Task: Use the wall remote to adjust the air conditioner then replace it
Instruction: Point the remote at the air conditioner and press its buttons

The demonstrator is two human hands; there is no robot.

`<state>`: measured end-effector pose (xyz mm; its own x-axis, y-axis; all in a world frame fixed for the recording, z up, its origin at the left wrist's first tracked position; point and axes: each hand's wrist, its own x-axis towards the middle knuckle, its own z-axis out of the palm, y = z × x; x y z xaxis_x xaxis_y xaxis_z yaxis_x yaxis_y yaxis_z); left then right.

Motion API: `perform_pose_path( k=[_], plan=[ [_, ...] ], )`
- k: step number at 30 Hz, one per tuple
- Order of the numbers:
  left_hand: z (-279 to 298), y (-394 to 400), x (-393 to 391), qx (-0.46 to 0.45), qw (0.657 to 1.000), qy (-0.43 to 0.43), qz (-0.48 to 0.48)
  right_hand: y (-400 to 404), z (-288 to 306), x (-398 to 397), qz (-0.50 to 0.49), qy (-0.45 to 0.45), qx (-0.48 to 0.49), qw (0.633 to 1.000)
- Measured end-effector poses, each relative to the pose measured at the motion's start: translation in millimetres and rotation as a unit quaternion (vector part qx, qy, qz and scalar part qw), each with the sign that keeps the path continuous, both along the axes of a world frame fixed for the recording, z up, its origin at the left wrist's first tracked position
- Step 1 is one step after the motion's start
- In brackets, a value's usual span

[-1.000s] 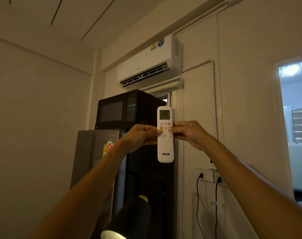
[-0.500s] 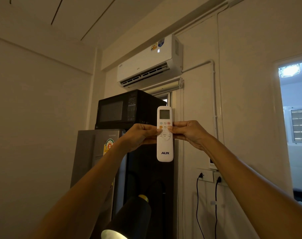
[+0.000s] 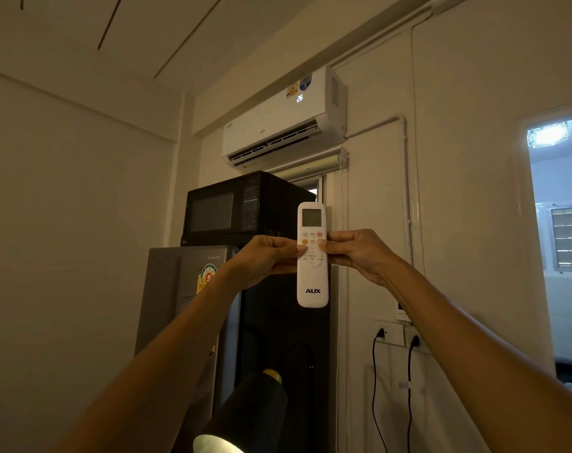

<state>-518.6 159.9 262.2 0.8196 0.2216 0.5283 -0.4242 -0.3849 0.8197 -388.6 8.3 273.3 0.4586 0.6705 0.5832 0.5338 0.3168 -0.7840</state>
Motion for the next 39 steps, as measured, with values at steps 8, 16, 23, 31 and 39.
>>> perform_pose_path(
  k=[8, 16, 23, 31, 39],
  plan=[
    [-0.4, -0.3, 0.7, 0.004, 1.0, 0.006, -0.003, -2.1, -1.1, 1.5, 0.013, 0.001, 0.004, 1.0],
    [-0.5, -0.5, 0.1, -0.001, 1.0, 0.007, -0.005, -0.8, -1.2, 2.7, 0.018, -0.002, 0.006, 1.0],
    [-2.1, 0.4, 0.1, -0.002, 1.0, 0.008, -0.005, 0.2, -2.8, 3.0, 0.018, 0.002, 0.008, 1.0],
    [-3.5, 1.8, 0.3, -0.005, 1.0, 0.011, -0.004, 0.5, -4.4, 2.0, 0.022, 0.004, 0.012, 1.0],
    [-3.5, 2.7, -1.0, -0.002, 1.0, 0.01, -0.007, 1.8, -4.3, 1.1, 0.02, -0.001, 0.009, 1.0]
  ],
)
